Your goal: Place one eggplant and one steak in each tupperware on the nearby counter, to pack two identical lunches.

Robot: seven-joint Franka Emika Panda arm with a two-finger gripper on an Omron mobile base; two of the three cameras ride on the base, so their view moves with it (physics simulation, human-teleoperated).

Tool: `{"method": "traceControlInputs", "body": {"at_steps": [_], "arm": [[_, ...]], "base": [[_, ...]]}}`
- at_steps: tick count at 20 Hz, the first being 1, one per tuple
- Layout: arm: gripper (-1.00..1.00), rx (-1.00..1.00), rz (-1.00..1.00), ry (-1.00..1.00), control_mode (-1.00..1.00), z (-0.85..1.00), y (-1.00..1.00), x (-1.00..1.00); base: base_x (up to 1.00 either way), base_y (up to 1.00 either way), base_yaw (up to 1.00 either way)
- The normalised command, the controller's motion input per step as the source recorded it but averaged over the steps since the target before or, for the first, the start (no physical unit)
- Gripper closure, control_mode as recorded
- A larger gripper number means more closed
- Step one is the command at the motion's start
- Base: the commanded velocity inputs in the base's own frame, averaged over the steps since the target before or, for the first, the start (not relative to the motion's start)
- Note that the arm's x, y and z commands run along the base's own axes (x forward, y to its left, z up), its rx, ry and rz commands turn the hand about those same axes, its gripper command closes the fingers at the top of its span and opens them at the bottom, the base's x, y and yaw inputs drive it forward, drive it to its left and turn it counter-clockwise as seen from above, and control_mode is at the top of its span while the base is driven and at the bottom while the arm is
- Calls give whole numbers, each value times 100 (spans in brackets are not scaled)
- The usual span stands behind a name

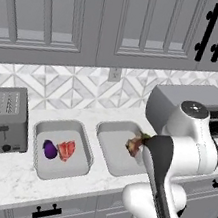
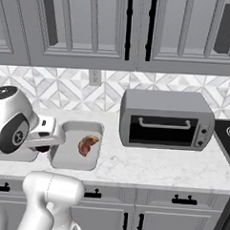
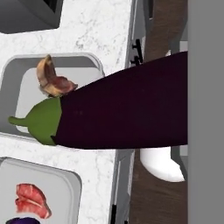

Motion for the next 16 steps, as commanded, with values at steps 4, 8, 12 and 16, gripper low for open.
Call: {"method": "traceControlInputs", "body": {"at_steps": [4,8,12,16], "arm": [[100,13,-5,0,-100,-16,18,38],[100,9,-2,0,-100,-2,10,3],[100,1,0,1,-100,-50,3,21],[100,8,0,7,-100,-66,0,84]], "base": [[0,0,0],[0,0,0],[0,0,0],[0,0,0]]}}
